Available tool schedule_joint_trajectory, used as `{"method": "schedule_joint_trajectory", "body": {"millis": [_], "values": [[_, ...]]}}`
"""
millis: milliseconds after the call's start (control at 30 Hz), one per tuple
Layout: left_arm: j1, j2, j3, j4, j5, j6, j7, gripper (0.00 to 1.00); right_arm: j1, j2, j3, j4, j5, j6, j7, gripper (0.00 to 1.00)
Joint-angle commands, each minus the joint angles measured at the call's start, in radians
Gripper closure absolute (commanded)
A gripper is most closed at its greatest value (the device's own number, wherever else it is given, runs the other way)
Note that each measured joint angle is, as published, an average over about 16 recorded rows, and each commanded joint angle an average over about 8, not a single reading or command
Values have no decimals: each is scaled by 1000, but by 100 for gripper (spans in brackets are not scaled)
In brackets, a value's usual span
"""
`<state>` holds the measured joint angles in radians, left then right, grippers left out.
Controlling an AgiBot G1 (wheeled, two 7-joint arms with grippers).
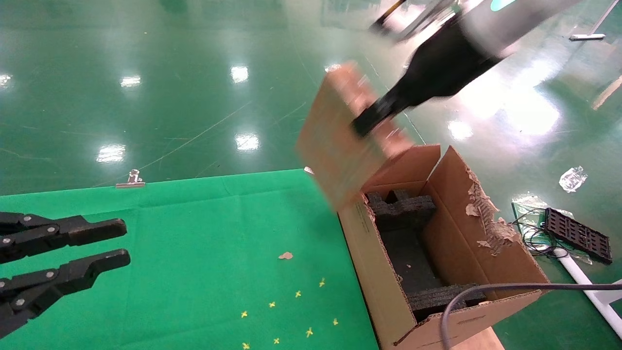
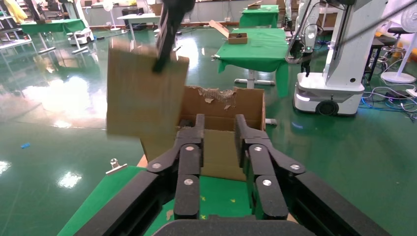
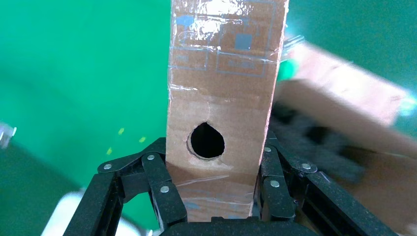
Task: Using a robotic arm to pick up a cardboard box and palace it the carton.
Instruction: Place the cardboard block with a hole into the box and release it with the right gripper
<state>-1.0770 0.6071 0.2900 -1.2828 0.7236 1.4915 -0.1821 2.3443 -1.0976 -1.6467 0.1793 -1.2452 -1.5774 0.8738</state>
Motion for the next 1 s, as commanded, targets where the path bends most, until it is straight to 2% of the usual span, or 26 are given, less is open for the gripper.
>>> {"method": "schedule_joint_trajectory", "body": {"millis": [33, 233, 433, 467, 667, 733, 1000], "values": [[0, 0, 0, 0, 0, 0, 0, 100, 46, 37, -1, -17, 6, 1, -25, 100], [0, 0, 0, 0, 0, 0, 0, 100, 65, 97, -40, -98, -50, 46, -52, 100], [0, 0, 1, 0, -1, 0, 0, 99, -26, 130, -68, -153, -91, 151, -60, 100], [0, 0, 1, 0, -1, 0, 0, 94, -46, 135, -71, -159, -94, 166, -60, 100], [0, -1, 1, 0, -1, -1, 1, 20, -151, 158, -75, -181, -100, 223, -50, 100], [0, -1, 1, 0, -1, -1, 1, 1, -177, 164, -75, -187, -99, 236, -42, 100], [0, -1, 2, 0, -1, -1, 1, 0, -216, 181, -75, -191, -101, 233, -26, 100]]}}
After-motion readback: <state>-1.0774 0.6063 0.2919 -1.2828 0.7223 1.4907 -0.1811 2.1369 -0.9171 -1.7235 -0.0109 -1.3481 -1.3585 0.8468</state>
